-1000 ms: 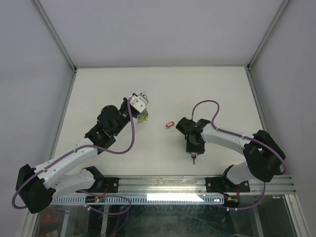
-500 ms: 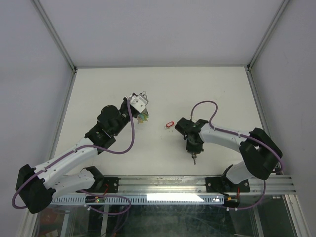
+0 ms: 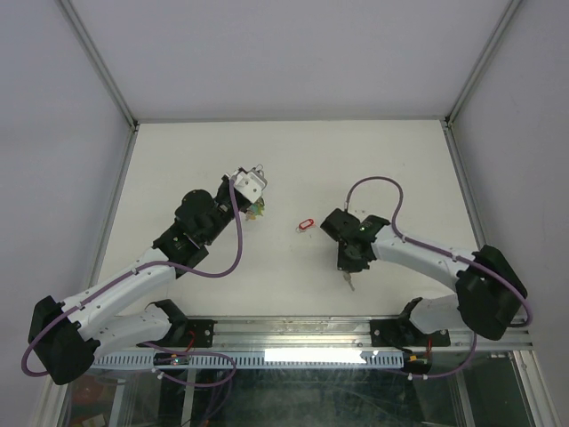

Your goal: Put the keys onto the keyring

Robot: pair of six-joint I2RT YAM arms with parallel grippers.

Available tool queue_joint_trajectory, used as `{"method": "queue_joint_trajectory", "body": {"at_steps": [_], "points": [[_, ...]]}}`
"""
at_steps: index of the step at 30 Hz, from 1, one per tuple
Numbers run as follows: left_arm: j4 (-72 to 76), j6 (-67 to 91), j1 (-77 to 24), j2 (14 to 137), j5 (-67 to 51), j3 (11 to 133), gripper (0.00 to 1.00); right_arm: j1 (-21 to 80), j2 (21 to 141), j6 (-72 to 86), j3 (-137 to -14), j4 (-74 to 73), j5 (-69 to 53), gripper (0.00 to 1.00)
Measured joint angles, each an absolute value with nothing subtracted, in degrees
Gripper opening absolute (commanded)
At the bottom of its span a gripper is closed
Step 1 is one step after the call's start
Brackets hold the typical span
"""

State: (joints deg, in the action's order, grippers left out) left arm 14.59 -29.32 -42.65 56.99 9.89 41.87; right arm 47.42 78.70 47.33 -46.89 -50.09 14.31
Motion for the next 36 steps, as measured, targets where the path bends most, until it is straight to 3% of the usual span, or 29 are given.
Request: {"method": "queue_joint_trajectory", "body": {"at_steps": [6,17,36], "points": [[14.6,-29.3,-42.7,57.0,9.3,41.9,0.0,47.4,68.3,42.7,-46.2,-46.3,13.5,0.0],[14.6,-27.4,-41.9,57.0,4.0,41.9,0.0,47.4,35.8,25.6,-31.7,-19.8,5.3,0.0],[15.5,-20.5,-40.4,57.0,-14.9,41.9,0.0,47.4,44.0,-7.4,-37.6,5.1,-13.9,0.0]]}}
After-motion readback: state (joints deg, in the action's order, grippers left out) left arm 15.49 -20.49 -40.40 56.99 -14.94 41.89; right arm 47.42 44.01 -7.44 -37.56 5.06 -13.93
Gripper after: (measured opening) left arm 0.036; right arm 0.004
